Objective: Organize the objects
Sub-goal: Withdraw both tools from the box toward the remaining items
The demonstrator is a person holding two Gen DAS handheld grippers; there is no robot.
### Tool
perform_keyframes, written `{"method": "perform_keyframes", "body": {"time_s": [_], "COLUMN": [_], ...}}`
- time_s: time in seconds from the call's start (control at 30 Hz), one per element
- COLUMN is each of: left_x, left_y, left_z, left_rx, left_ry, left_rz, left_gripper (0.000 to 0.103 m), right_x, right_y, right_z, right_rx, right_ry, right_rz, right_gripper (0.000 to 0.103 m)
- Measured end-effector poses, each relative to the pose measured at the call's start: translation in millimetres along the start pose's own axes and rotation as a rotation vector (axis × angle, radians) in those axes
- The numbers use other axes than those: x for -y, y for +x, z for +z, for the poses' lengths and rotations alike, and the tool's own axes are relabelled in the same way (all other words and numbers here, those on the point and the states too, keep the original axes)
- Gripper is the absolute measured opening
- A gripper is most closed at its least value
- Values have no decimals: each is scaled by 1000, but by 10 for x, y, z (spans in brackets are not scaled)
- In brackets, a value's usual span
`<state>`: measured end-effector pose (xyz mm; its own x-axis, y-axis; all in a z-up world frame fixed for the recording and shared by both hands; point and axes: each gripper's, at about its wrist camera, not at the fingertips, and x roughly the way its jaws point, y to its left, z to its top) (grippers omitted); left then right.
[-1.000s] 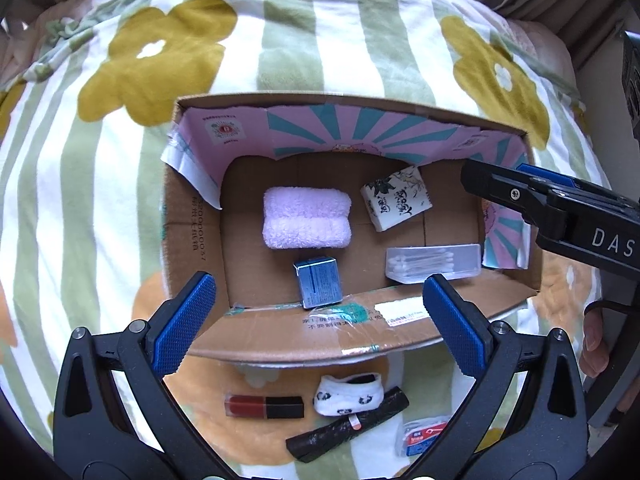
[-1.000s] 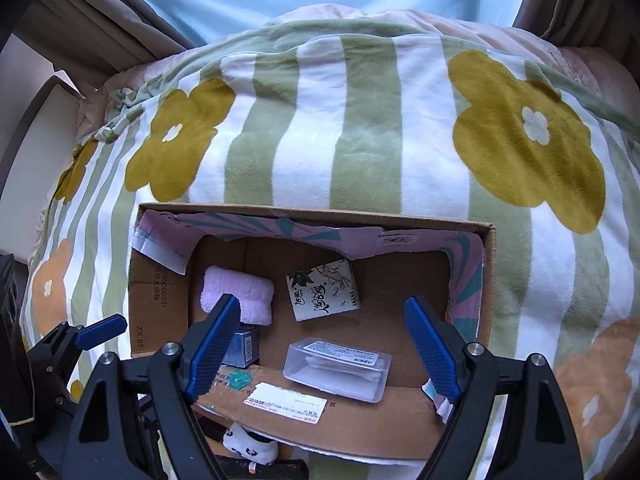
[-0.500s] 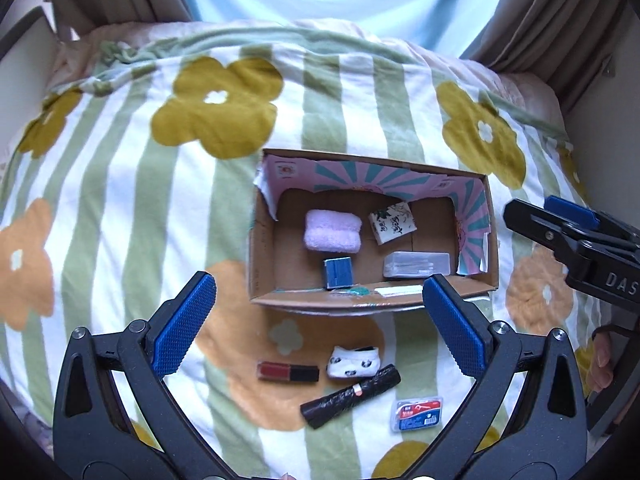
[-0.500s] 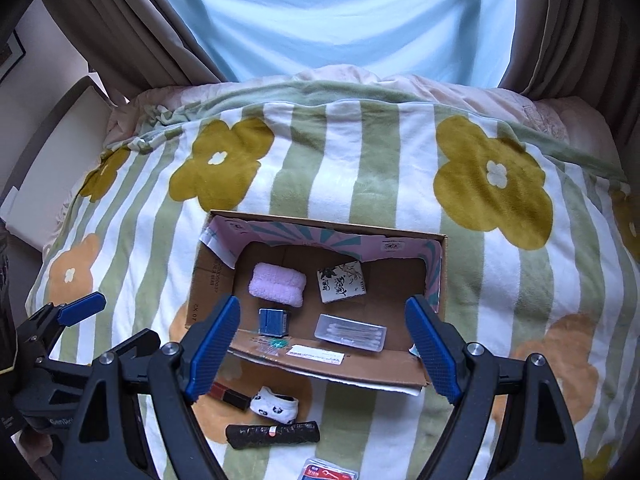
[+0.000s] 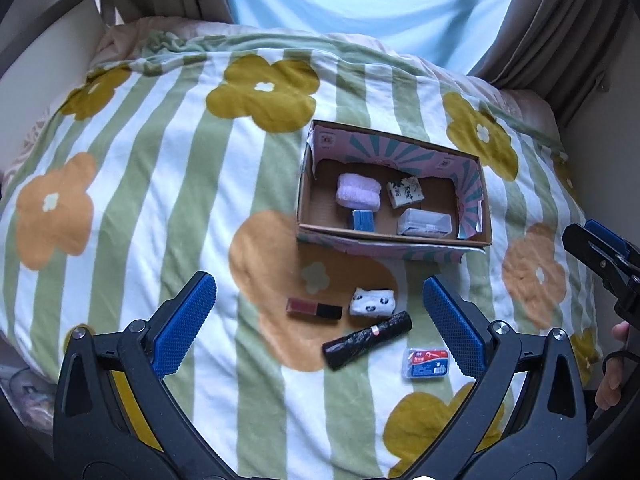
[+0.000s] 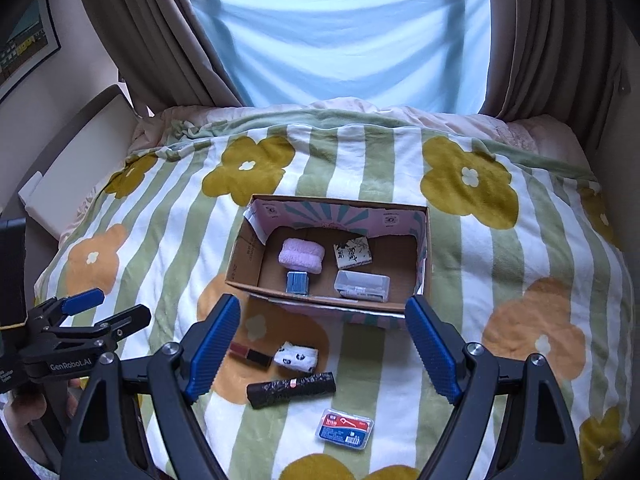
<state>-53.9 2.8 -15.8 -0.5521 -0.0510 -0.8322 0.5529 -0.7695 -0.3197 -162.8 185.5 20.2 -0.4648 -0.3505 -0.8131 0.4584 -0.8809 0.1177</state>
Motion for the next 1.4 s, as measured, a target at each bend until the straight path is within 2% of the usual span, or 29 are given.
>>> {"method": "perform_keyframes", "body": {"time_s": [0.23, 0.6, 0.97, 1.2, 1.4], "left_x": [-25, 16, 2, -20, 0], "left_y": [-202, -305, -80, 338, 819], "left_z": [-317, -309, -249, -285, -365], "left_rx": [10, 30, -34, -109, -173], "left_ry": [3, 42, 58, 37, 22], "left_rz": [-26, -34, -28, -33, -29], "left_gripper": [103, 103, 103, 103, 103], "right_x": [-65, -109, -153, -196, -312], "right_y": [-150, -325, -143, 209, 633], "right_z": [-352, -408, -386, -475, -708], "right_rx": [1, 46, 10, -53, -108], "right_ry": [14, -49, -302, -478, -647], "right_rz": [5, 16, 63, 155, 252], "right_gripper": [82, 82, 82, 82, 81]}}
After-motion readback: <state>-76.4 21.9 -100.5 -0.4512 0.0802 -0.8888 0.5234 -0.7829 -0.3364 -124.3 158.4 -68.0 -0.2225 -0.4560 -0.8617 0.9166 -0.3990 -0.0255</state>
